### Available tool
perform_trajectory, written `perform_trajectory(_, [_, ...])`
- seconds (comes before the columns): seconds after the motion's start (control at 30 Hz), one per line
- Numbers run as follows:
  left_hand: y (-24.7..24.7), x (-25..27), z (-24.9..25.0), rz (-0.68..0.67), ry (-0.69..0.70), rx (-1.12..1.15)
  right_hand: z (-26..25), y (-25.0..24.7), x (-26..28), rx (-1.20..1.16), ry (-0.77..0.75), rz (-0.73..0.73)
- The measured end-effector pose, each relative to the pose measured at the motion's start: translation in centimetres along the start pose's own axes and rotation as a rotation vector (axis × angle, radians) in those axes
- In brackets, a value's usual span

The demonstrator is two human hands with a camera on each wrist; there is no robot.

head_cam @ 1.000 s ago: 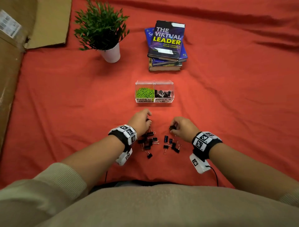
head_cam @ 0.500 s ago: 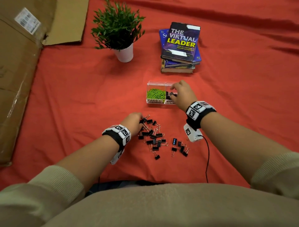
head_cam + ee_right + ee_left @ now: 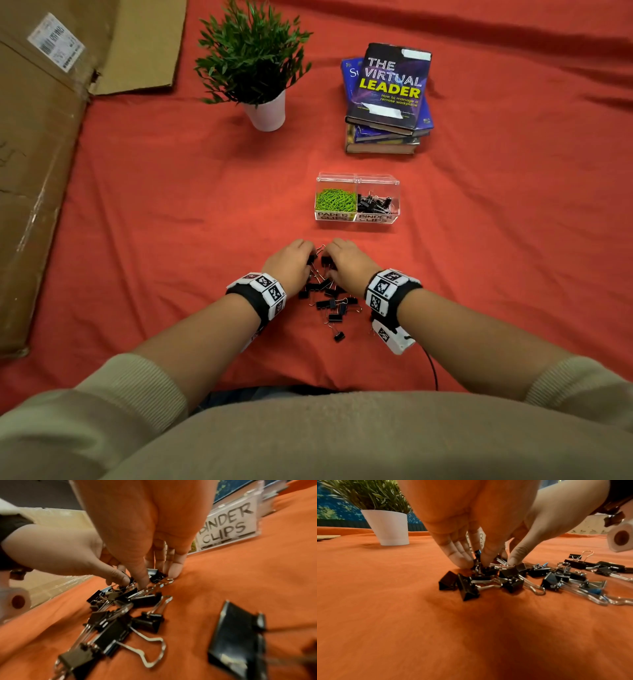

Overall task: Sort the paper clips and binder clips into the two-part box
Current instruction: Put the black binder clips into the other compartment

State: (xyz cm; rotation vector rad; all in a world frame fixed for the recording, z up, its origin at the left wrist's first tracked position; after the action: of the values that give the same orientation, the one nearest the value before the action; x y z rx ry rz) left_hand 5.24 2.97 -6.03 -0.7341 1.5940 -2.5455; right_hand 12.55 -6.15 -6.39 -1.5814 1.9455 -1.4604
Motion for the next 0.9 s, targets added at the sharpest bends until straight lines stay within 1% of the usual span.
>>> perform_trajectory(0.13, [0.1,-0.1,0.1,-0.001,0.009,0.019,1.2,-0.5,0.6,-0.151,0.067,0.027])
perform_trajectory(0.2, [0.2,-0.1,0.1,-0.002,0.016,0.027,1.6,-0.5,1.0,-0.198,0.072,0.032])
perform_trajectory(0.33, [0.4,0.1,-0.1,-0.013,0.02,0.05,2.2,-0.2,1.3,-0.152,0.028,0.013])
perform_trajectory(0.4, [0.4,0.1,-0.2,-0.016,0.026,0.063,2.8,-0.4,1.4,-0.113,0.046,-0.015])
perform_trajectory(0.47, [0.4,0.1,-0.2,-0.017,0.032,0.081,3.5,-1.4,1.7,-0.11,0.079,-0.001])
perform_trajectory(0.57, [0.4,0.0,-0.2,-0.018,0.027,0.084,4.5,-4.8,1.7,-0.171,0.102,0.132])
perform_trajectory(0.63, [0.3,-0.1,-0.1,-0.01,0.024,0.075,5.1,-7.9,1.2,-0.232,0.115,0.275])
perform_trajectory(0.7, [0.2,-0.2,0.0,-0.008,0.029,0.054,6.2,-11.0,0.5,-0.266,0.156,0.435])
perform_trajectory(0.73, [0.1,-0.3,0.0,-0.01,0.031,0.043,6.7,-12.1,0.1,-0.261,0.187,0.488])
perform_trajectory(0.8, [-0.1,-0.4,0.1,-0.022,0.027,0.024,7.5,-13.3,-0.9,-0.226,0.238,0.516])
perform_trajectory(0.9, [-0.3,-0.5,0.1,-0.062,0.018,0.026,8.0,-13.0,-2.2,-0.169,0.264,0.435])
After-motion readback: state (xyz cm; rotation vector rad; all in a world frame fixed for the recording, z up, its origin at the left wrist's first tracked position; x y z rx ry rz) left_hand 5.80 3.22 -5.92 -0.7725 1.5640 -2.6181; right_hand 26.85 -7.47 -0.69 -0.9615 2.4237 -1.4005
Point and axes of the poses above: each hand's wrist, its own x-axis away from the middle knuckle, its own y-axis out of the palm, z = x × y, the point moved 6 cm from there along -x, towards the middle knuckle, and after that the axes turned 3 degrees about y, right-handed, at the moved point
